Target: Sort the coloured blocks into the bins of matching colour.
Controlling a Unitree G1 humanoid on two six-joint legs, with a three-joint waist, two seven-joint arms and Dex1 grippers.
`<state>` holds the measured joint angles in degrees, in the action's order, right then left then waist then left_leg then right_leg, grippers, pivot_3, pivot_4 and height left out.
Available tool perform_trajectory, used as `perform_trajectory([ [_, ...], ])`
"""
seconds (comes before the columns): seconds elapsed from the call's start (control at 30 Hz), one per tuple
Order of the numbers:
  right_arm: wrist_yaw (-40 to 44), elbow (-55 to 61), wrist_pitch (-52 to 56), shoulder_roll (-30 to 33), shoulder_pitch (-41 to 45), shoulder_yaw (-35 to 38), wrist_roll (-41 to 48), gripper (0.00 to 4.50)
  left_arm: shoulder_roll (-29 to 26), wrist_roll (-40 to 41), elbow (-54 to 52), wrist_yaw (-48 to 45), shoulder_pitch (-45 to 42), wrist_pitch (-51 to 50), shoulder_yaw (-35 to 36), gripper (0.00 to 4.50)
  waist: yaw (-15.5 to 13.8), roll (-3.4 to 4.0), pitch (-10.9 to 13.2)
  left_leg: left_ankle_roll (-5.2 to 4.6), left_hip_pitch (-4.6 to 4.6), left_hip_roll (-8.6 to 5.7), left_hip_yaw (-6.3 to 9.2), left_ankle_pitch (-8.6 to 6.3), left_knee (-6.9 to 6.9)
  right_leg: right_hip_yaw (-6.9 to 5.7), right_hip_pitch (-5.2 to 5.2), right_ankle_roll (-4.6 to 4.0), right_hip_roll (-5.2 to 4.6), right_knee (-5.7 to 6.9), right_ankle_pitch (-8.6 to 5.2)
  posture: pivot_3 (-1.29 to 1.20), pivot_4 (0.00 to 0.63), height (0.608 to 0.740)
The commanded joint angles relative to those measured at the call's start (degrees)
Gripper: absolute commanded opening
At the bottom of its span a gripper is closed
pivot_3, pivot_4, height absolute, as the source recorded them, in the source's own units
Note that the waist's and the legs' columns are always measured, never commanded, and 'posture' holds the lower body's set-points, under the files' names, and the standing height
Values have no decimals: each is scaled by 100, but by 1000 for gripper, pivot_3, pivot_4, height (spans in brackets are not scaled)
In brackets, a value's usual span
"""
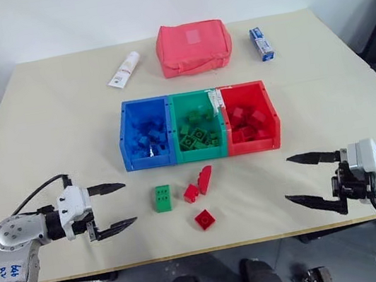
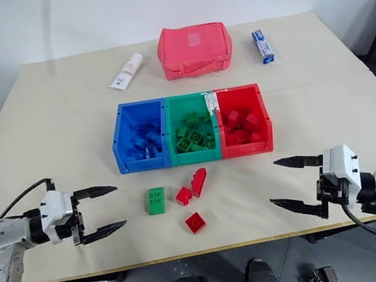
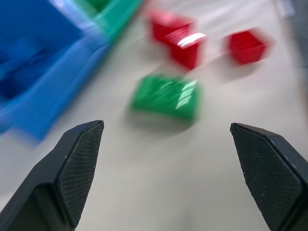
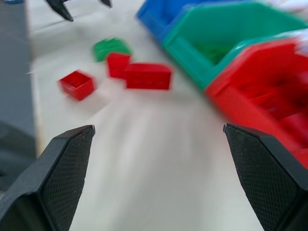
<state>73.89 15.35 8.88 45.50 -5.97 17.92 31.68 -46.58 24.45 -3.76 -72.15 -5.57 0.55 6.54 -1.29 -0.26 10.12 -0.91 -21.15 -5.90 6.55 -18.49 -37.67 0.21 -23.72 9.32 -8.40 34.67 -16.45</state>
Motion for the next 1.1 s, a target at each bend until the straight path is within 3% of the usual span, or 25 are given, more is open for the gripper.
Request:
perform_trajectory([
  [0.03, 83, 341, 65, 182, -108, 32, 138, 4479, 2, -153, -937, 22, -307, -519, -705, 4500, -19, 0, 0, 0, 0, -2, 0, 0, -1, 0, 2, 0, -1, -2, 0, 0, 150, 740],
  [0.3, -276, 862, 276, 119, -423, 64, 220, 4479, 504, -624, -2286, 947, -1004, -2319, -2188, 4500, -6, 0, 0, 3, 4, 4, -4, 1, -8, 1, 5, 2, 7, 5, 1, 0, 150, 740],
  [0.63, -771, 1455, 427, -14, -855, 58, 331, 4479, 675, -1626, -1909, 1344, -1470, -3029, -3227, 4500, -33, -1, 1, 6, 2, 4, -1, 3, -14, 1, 6, 2, 10, 8, 1, 0, 150, 740],
  [0.73, -856, 1519, 420, -25, -933, 71, 328, 4500, 800, -1570, -1884, 1297, -1496, -3022, -3260, 3908, -40, -1, 1, 5, 3, 1, 1, 2, -16, 1, 10, 3, 8, 6, 1, 0, 150, 740],
  [1.0, -1067, 1602, 326, -84, -1248, 224, 273, 4500, 1022, -1760, -1676, 1617, -1354, -2951, -3222, 1486, -41, 0, 0, 4, 3, 1, 3, 2, -22, -1, 13, 3, 8, 6, 2, 0, 150, 740],
  [1.1, -1168, 1642, 262, -148, -1409, 283, 226, 4500, 1316, -1432, -1704, 1621, -1419, -2938, -2999, 1471, -62, 0, 0, 4, 3, 0, 5, 2, -28, -1, 16, 5, 8, 7, 2, 0, 150, 740],
])
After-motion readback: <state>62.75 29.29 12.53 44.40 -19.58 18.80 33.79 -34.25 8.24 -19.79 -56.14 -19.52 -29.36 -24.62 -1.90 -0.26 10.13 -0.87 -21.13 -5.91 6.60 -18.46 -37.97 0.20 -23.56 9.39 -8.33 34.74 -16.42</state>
